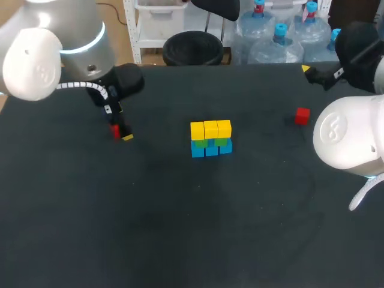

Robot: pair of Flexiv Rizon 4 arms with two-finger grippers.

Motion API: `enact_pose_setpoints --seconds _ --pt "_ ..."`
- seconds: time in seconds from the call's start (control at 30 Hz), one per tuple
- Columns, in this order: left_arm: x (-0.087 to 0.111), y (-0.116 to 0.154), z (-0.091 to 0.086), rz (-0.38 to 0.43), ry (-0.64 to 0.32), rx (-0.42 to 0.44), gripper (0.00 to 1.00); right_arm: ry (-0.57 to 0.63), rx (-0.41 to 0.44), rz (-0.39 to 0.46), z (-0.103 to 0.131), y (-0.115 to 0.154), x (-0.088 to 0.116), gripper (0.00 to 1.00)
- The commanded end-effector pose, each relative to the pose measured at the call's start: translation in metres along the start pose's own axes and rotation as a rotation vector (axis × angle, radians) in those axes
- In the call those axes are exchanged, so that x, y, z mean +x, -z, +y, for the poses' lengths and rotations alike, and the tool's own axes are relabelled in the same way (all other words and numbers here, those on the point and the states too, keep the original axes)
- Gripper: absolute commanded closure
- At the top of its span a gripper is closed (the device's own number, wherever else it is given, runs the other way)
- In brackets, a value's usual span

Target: Place the blue cubes, place green cubes on the blue cubes, place the yellow cubes on the green cubes, then place the red cubes on the yellow cubes, and place purple cube on the red cubes.

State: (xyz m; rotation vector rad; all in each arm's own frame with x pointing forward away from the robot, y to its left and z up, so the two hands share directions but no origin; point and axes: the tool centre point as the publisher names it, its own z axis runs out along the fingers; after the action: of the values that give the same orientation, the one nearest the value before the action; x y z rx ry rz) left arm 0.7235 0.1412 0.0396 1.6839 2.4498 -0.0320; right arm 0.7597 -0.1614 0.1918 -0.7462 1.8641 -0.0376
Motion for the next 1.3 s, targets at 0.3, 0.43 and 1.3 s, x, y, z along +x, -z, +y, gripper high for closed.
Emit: enact_pose_setpoints --seconds 0.3,0.43,1.3 --pt "0.02 -0.022 0.019 0.024 0.019 0.014 0.0 0.0 -0.002 -0.002 -0.001 0.0 0.0 0.0" --pt "0.018 -0.027 0.023 0.03 0.019 0.018 0.0 0.0 -0.002 -0.002 -0.001 0.0 0.0 0.0" --pt "0.01 -0.053 0.051 0.059 0.026 0.034 0.44 0.0 -0.002 -0.002 -0.001 0.0 0.0 0.0"
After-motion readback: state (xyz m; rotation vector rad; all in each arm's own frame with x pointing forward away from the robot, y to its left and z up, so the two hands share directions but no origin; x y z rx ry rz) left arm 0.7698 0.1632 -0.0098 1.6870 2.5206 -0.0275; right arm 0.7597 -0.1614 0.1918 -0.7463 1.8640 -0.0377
